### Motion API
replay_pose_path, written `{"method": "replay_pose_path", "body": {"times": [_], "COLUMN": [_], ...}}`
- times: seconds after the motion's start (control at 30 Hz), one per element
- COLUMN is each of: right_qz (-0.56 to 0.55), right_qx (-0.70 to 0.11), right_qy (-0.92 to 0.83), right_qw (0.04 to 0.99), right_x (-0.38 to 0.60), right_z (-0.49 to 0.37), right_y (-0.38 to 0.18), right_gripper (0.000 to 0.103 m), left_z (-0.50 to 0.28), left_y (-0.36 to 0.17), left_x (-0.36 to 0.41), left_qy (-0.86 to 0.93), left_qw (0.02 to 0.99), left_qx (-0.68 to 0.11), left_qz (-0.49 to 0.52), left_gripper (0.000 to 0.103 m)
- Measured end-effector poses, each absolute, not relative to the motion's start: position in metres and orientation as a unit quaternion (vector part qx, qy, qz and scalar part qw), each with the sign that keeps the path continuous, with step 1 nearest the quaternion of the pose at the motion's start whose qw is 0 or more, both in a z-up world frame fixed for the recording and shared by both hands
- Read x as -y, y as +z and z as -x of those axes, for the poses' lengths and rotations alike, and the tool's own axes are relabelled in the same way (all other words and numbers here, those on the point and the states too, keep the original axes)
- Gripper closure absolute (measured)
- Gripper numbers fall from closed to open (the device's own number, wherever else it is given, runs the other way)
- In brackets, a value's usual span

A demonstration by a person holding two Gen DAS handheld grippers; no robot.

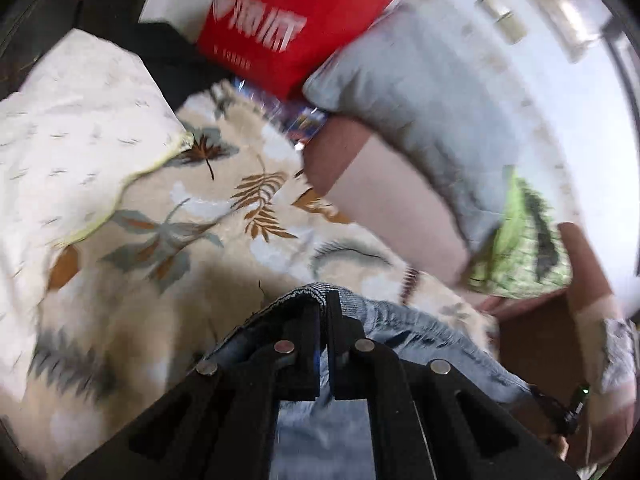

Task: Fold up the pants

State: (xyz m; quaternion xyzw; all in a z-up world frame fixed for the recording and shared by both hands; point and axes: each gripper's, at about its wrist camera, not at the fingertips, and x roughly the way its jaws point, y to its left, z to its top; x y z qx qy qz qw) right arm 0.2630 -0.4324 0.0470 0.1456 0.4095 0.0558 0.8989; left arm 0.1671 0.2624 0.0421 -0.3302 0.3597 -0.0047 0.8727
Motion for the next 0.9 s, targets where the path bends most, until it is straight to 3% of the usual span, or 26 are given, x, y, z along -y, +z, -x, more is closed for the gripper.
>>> {"method": "replay_pose_path", "body": {"times": [0.17,0.4,0.47,0.5,0.53,0.57,0.6,0.73,0.9], "right_qz": [-0.146,-0.165,-0.210,-0.230,-0.238,-0.240,-0.245,-0.268,-0.343], "right_qx": [-0.405,-0.530,-0.511,-0.492,-0.480,-0.475,-0.471,-0.489,-0.473], "right_qy": [0.062,0.057,0.063,0.043,0.024,0.012,0.005,0.014,0.083], "right_qw": [0.901,0.830,0.831,0.838,0.844,0.846,0.847,0.830,0.807], "right_x": [0.455,0.472,0.486,0.496,0.504,0.508,0.513,0.506,0.486], "right_z": [-0.159,-0.038,-0.026,-0.021,-0.017,-0.015,-0.013,-0.013,-0.021], "right_y": [0.038,-0.105,-0.104,-0.095,-0.087,-0.081,-0.075,-0.071,-0.076], "right_gripper": [0.086,0.079,0.078,0.062,0.038,0.032,0.031,0.031,0.031], "left_z": [-0.059,0.012,0.018,0.022,0.026,0.028,0.029,0.022,-0.010], "left_y": [0.036,-0.043,-0.043,-0.037,-0.026,-0.013,-0.004,0.017,-0.002], "left_x": [-0.257,-0.262,-0.268,-0.270,-0.271,-0.269,-0.267,-0.238,-0.181], "left_qy": [-0.032,0.011,0.024,0.029,0.035,0.041,0.046,0.034,-0.002], "left_qw": [0.875,0.823,0.817,0.821,0.831,0.843,0.851,0.876,0.881], "left_qx": [-0.353,-0.460,-0.468,-0.459,-0.443,-0.424,-0.411,-0.390,-0.416], "left_qz": [0.331,0.334,0.338,0.338,0.335,0.328,0.322,0.281,0.226], "left_gripper": [0.100,0.098,0.088,0.074,0.064,0.048,0.041,0.039,0.038]}}
